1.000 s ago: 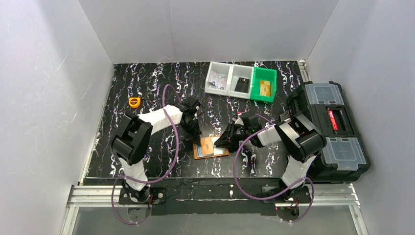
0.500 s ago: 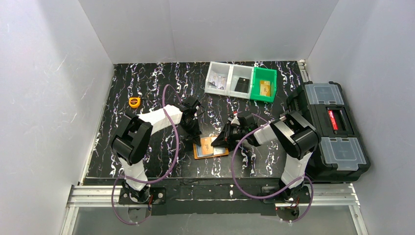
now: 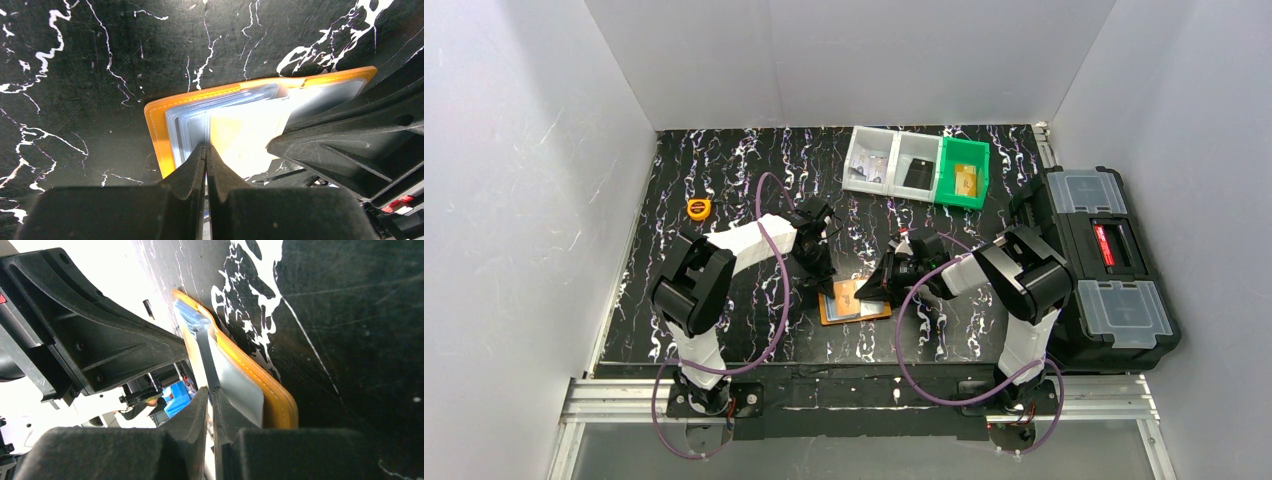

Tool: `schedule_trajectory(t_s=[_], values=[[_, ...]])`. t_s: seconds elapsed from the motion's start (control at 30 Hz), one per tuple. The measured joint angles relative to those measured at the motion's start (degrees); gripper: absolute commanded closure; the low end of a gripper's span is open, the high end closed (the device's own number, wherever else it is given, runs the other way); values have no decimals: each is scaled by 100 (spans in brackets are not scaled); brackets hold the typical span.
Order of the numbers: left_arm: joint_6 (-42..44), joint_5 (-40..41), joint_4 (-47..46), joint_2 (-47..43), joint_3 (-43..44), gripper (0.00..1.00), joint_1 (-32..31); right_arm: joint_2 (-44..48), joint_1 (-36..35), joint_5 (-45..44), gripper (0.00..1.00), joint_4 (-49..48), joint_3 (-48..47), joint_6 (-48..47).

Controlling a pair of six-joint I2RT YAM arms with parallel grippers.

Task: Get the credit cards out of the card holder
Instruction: Remove the credit card from the card holder.

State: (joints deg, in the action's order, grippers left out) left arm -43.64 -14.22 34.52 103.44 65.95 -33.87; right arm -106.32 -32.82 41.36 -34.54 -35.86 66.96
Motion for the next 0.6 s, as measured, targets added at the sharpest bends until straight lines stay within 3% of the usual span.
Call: schedule_trajectory(t_s=[0.2, 0.6], values=[[2, -2, 2, 2, 0, 100, 0, -2, 0, 20, 99, -46, 0, 37], [-2, 0, 83, 55, 55, 100, 0, 332, 79, -271, 99, 326, 116, -319]])
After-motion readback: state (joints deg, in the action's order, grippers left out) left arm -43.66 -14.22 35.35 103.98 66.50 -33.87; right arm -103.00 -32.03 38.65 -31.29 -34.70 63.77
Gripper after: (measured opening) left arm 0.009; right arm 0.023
